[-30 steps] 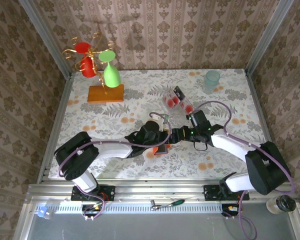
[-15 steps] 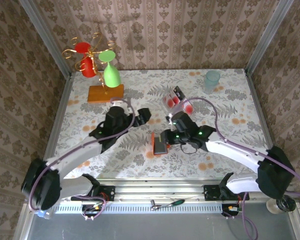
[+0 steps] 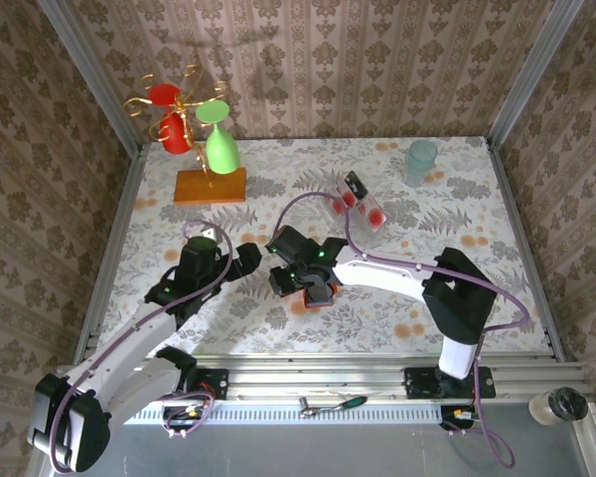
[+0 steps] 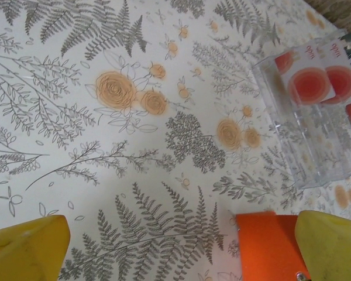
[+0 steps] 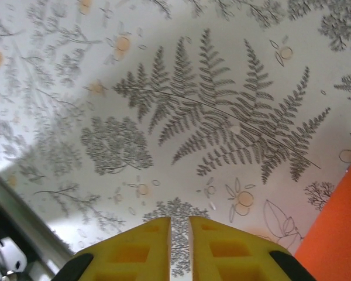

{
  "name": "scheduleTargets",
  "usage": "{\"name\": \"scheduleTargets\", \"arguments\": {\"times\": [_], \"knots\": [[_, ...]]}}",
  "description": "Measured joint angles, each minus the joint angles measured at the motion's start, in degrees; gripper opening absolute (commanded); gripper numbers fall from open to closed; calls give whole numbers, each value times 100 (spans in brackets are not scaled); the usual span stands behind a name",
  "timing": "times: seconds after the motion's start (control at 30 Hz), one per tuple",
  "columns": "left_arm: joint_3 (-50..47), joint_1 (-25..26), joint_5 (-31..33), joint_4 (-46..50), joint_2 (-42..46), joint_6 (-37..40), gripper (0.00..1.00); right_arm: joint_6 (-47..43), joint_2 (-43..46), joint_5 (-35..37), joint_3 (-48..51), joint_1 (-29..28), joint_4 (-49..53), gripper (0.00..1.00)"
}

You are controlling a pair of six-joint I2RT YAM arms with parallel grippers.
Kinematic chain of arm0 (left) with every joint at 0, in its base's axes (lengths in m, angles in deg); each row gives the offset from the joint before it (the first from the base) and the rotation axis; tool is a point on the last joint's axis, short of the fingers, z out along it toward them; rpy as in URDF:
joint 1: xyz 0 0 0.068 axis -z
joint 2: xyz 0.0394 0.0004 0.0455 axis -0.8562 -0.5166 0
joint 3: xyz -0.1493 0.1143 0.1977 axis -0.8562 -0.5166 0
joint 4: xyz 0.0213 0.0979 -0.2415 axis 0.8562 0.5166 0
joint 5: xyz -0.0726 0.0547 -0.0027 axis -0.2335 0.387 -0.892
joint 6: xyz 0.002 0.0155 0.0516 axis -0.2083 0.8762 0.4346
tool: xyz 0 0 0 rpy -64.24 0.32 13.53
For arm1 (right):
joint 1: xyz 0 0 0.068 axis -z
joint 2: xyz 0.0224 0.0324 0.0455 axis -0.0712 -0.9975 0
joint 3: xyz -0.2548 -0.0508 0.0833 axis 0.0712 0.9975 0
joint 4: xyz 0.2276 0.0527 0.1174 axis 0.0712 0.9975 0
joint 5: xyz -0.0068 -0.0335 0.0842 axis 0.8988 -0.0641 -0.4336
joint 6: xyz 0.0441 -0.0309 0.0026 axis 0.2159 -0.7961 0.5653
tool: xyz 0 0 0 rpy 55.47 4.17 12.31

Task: Put the credit cards into the card holder
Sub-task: Close the card holder at the bottom-center of the table.

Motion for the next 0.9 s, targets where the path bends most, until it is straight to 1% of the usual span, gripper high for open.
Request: {"name": "scheduleTargets", "arguments": {"times": [0.1, 0.2, 0.37, 0.57, 0.73, 0.9], "knots": [[-2, 0, -20, 44, -72, 24, 100, -52, 4, 63, 109, 105, 90, 14], [-2, 13, -24, 42, -186, 48, 100, -52, 129, 105, 439, 330, 61, 14], [-2, 216, -15, 26, -490, 105, 100, -52, 450, 131, 1078, 756, 13, 13], [105, 793, 74, -9, -1102, 240, 100, 9, 761, 122, 1777, 1010, -345, 13], [509, 1263, 170, -59, -1777, 459, 100, 149, 920, 72, 2312, 1156, -765, 13], [994, 1617, 247, -101, -2487, 767, 100, 260, 1036, -20, 2559, 1204, -1121, 12]]}}
